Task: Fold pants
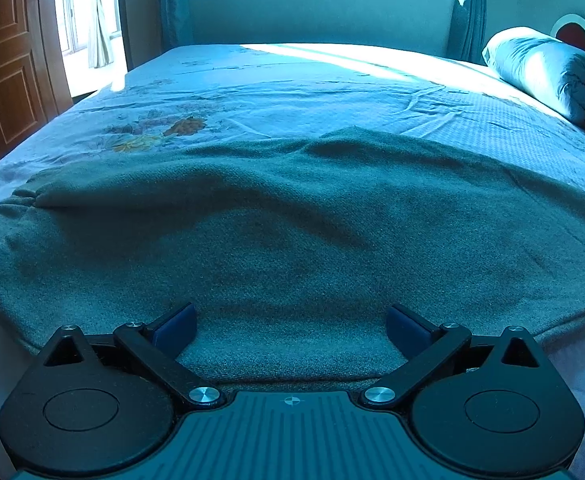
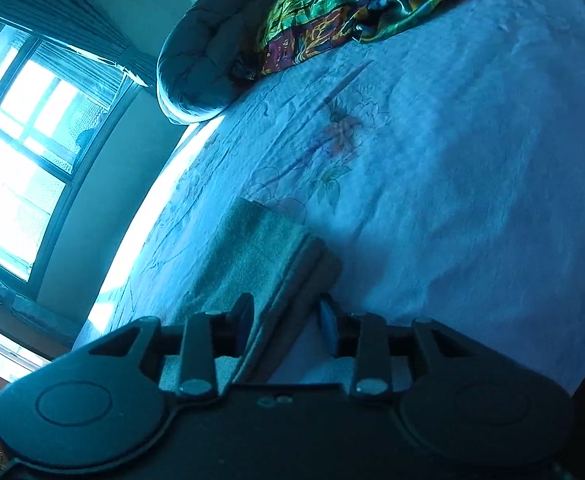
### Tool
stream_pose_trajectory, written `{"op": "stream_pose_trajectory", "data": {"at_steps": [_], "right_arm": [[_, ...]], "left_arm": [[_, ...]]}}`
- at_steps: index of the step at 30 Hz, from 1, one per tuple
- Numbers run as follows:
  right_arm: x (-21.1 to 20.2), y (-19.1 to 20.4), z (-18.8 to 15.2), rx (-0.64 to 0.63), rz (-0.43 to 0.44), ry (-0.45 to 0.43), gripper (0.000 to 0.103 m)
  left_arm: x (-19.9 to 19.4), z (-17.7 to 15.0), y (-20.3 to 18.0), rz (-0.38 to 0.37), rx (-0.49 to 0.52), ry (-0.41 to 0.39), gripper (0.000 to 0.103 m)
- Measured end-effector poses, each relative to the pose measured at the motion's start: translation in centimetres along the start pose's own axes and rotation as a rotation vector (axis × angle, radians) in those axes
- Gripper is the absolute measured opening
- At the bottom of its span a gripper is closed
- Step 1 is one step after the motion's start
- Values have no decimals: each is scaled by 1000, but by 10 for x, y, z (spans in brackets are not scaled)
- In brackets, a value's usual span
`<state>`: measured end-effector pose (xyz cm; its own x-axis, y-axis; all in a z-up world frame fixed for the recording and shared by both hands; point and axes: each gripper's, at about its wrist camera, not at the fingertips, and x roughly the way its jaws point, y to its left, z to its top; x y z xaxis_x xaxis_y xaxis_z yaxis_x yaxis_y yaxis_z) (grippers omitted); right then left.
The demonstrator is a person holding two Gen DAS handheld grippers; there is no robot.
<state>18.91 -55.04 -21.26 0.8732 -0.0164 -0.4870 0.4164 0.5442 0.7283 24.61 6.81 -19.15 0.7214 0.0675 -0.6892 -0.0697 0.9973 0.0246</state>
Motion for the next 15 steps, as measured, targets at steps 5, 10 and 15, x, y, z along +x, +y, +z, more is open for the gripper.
{"op": "stream_pose_trajectory", "data": {"at_steps": [5,10,15], "right_arm": [[-13,44,9,-178,51,-53,2],[-27,38,19,-183,89,-106,2],[14,-17,7,-53,15,1,2]], "left_arm": [[0,-1,1,-5,-5,-7,101],[0,-4,2,-13,0,-27,102],[0,-8,2,-23,10,-44,103]]}}
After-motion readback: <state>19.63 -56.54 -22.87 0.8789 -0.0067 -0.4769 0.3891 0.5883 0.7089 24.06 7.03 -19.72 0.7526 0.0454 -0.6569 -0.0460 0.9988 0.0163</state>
